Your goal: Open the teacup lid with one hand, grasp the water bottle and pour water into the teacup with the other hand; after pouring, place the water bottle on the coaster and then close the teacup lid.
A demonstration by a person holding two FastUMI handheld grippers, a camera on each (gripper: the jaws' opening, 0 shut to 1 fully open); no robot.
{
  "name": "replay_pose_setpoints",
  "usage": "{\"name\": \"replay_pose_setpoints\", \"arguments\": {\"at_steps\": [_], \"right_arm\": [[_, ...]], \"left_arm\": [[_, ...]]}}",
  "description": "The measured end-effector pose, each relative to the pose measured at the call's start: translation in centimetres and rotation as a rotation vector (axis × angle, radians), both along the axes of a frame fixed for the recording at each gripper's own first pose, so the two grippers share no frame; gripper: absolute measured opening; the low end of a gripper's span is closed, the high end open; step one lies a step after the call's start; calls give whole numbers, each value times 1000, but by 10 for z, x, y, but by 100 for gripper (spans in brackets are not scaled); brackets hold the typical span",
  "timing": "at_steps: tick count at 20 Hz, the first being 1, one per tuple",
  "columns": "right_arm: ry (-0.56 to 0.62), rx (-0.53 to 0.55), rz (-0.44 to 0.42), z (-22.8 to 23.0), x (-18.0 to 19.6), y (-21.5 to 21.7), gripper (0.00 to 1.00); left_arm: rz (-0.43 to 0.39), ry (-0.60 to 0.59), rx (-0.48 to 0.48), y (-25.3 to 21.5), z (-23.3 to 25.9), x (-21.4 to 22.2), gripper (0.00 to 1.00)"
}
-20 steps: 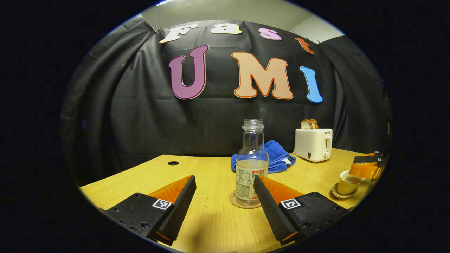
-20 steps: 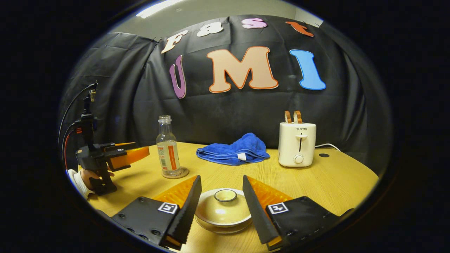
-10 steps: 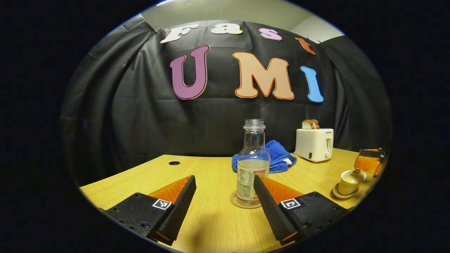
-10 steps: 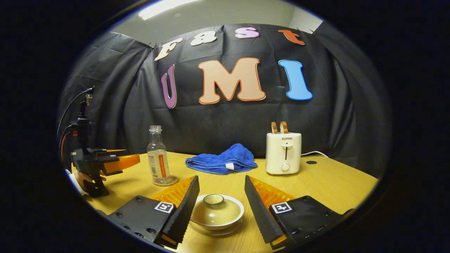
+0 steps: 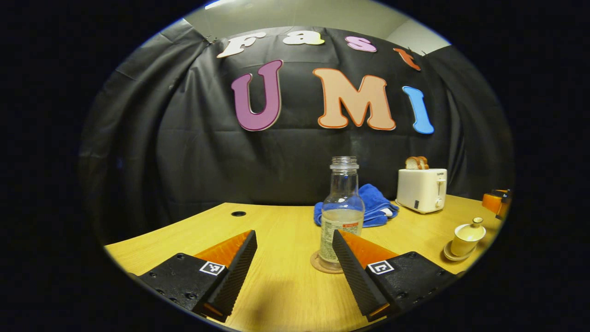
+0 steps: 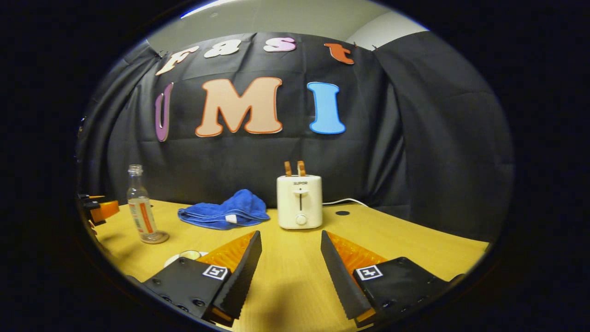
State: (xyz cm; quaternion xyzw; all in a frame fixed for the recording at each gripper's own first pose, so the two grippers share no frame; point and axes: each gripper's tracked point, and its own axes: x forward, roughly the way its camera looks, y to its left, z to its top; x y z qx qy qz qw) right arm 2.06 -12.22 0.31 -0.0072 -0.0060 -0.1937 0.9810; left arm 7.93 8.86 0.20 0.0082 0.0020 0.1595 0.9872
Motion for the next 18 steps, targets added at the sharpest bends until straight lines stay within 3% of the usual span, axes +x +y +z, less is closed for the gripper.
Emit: {"name": "replay_pose_setpoints", "arguments": {"at_steps": [1, 3, 4, 10, 18], "right_arm": [[-2, -1, -14, 0, -2, -6, 81], [-3, -3, -32, 0, -6, -11, 84], [-4, -4, -45, 1, -8, -13, 81], [-8, -7, -116, 1, -17, -25, 81], [-8, -8, -129, 2, -19, -26, 84]], "left_arm": [[20, 1, 0, 3, 1, -2, 96], [46, 2, -1, 2, 0, -7, 96], [54, 2, -1, 0, 0, -8, 96], [134, -2, 5, 1, 2, -29, 96], [135, 1, 2, 0, 1, -30, 96]]}}
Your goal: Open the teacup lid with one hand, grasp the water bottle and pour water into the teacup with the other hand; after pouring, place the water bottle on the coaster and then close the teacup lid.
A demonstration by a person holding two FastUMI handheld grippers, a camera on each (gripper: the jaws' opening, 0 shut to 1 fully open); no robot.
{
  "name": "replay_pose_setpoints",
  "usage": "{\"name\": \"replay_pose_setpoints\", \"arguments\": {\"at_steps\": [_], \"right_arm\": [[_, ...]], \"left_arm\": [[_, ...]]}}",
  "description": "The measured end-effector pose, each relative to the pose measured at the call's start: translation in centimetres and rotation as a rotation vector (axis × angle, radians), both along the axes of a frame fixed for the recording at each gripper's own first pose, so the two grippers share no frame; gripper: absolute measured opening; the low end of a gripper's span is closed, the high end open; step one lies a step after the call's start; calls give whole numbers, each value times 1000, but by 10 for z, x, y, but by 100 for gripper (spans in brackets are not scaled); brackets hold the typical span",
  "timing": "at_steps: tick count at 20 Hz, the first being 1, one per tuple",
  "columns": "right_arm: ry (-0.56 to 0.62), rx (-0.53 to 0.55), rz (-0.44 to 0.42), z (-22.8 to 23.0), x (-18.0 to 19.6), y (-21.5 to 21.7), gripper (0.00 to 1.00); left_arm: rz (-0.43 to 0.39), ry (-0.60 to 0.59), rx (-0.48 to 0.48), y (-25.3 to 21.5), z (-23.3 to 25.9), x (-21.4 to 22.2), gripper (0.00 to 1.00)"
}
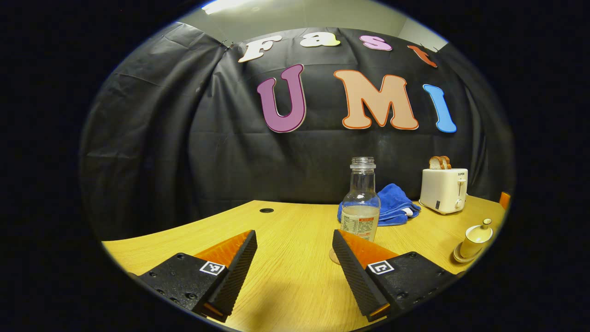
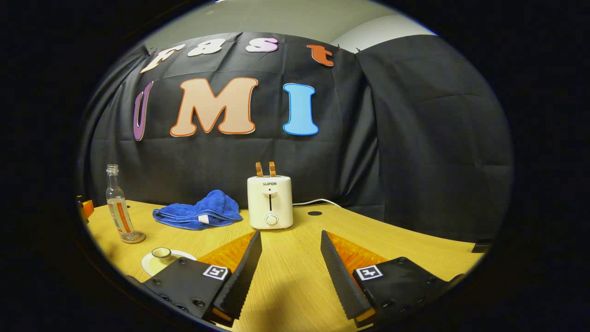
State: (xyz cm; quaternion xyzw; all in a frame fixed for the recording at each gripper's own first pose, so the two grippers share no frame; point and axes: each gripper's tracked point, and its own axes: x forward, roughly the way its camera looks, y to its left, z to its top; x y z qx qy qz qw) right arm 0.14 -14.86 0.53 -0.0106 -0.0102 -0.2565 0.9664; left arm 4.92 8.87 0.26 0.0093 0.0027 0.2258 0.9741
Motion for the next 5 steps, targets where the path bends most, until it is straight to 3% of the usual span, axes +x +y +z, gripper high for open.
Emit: {"name": "replay_pose_setpoints", "arguments": {"at_steps": [5], "right_arm": [[0, 0, 1, 0, 0, -1, 84]], "left_arm": [[-4, 0, -1, -1, 0, 0, 96]]}}
